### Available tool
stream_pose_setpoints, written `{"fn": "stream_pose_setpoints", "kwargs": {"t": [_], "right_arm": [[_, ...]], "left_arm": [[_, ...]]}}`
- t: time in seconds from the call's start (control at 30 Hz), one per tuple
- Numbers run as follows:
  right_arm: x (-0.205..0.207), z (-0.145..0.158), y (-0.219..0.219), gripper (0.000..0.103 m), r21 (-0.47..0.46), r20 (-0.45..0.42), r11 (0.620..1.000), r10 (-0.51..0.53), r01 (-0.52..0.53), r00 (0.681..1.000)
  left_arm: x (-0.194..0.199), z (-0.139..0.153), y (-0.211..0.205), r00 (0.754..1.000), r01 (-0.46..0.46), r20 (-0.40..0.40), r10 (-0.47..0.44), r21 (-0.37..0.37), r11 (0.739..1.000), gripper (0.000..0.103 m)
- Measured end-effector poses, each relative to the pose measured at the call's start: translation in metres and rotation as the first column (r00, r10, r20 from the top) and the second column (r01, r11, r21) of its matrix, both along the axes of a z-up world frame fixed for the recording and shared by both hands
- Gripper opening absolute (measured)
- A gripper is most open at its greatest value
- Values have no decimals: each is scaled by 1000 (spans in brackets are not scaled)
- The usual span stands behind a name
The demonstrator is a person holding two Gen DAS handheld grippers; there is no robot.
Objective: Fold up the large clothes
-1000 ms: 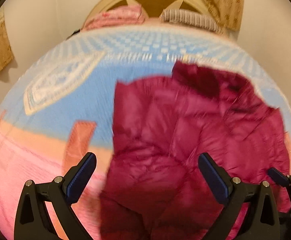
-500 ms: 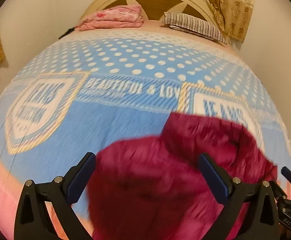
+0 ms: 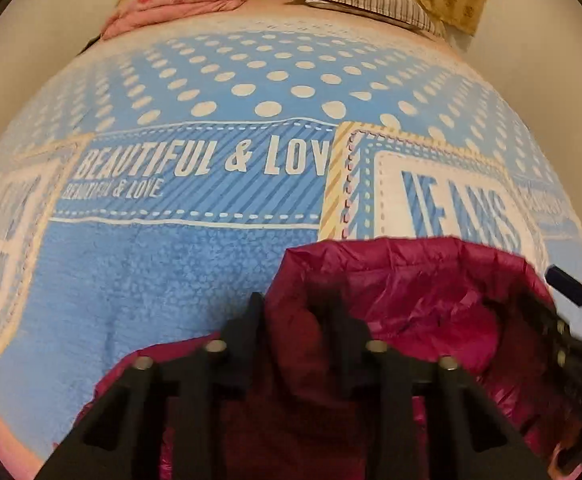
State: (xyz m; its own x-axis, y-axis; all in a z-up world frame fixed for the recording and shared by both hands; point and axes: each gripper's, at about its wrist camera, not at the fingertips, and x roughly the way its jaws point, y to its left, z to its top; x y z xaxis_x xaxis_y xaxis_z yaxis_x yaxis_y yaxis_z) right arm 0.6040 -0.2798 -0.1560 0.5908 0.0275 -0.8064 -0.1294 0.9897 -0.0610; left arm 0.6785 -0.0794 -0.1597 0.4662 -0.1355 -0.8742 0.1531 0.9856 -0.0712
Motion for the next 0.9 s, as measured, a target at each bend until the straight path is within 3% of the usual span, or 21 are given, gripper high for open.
{"fn": "stream_pose_setpoints", "kwargs": {"t": [0.03, 0.07, 0.13, 0.23, 0.37, 0.47, 0.6, 0.73, 0.9], "right_arm": [[1, -4, 1, 48, -17, -11, 1000, 13, -13, 1000], [-1, -4, 1, 44, -25, -6, 1000, 18, -19, 1000], [-9, 0, 0, 25, -35, 18, 999, 28, -27, 999], [-21, 5, -1, 16, -55, 40, 998, 36, -34, 999], [-41, 10, -2, 13, -75, 69, 996, 47, -41, 997], [-54, 12, -1, 12, -103, 95, 993, 59, -49, 994], [-62, 1, -3, 12, -131, 87, 990, 60, -48, 994], [-67, -15, -5, 11, -141, 66, 989, 54, -44, 996], [-73, -33, -6, 10, -160, 49, 986, 56, -47, 997]], "left_arm": [[-4, 3, 0, 1000, 8, 23, -8, 18, 1000, 23], [-8, 6, 0, 999, 18, 39, -19, 24, 1000, 18], [-16, 14, 5, 997, 24, 70, -25, 25, 999, 15], [-34, 27, 13, 992, 28, 122, -28, 5, 1000, 13], [-65, 36, 19, 984, 58, 171, -57, -5, 998, 12], [-85, 30, 16, 974, 87, 206, -96, 56, 995, 12], [-95, 3, 16, 976, 91, 188, -113, 125, 988, 11], [-98, -22, 17, 982, 87, 155, -109, 147, 985, 11], [-104, -15, 18, 982, 63, 171, -84, 129, 990, 12]]}}
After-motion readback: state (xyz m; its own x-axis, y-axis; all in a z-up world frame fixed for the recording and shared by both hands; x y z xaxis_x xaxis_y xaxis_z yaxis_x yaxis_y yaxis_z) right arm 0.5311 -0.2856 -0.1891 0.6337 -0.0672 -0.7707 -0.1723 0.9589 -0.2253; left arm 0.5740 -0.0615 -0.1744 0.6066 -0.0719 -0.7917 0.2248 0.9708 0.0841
